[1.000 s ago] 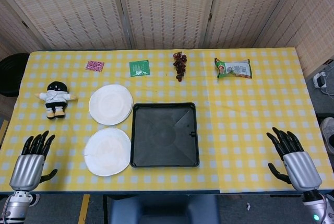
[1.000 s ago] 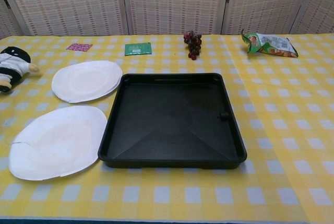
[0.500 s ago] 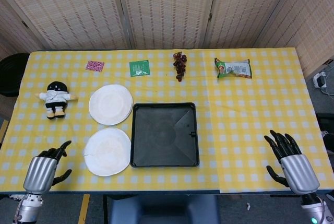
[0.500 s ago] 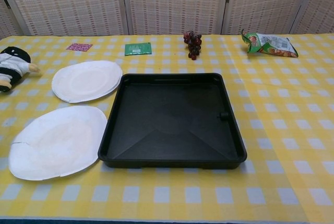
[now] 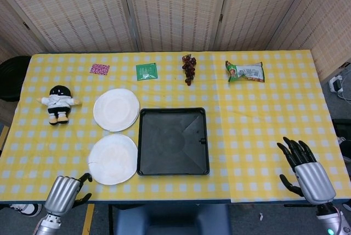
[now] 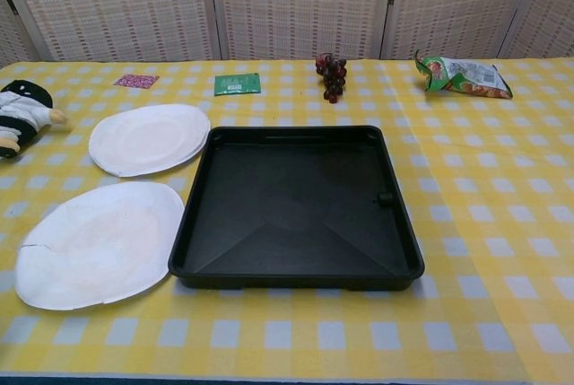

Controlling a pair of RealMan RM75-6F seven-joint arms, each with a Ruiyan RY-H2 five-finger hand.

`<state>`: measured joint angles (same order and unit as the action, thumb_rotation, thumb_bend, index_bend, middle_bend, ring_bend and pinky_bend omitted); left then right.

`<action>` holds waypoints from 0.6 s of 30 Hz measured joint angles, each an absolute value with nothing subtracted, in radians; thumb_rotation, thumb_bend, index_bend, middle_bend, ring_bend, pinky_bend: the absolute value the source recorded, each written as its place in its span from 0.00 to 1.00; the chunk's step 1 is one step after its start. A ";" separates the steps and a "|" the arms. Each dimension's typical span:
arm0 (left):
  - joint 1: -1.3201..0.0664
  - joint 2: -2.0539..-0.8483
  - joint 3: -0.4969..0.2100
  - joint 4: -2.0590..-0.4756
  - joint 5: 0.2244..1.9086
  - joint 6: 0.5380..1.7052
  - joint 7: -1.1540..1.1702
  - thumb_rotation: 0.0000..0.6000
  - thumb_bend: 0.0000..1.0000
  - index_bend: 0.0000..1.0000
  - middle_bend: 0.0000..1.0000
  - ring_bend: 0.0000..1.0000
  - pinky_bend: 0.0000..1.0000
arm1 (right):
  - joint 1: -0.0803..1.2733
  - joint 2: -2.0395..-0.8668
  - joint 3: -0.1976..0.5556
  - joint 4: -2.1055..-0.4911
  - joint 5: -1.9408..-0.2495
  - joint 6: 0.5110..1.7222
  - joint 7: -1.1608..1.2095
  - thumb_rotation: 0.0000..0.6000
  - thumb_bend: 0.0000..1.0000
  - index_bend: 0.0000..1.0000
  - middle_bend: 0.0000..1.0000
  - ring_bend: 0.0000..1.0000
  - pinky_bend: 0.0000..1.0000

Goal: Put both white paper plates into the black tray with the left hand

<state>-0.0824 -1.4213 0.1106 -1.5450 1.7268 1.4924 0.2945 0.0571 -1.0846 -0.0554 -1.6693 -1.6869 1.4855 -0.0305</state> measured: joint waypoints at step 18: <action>-0.106 -1.647 0.116 -1.343 1.759 1.448 0.293 1.00 0.29 0.53 1.00 1.00 1.00 | 0.053 -1.066 -0.053 -1.680 -1.677 1.490 -0.018 1.00 0.38 0.00 0.00 0.00 0.00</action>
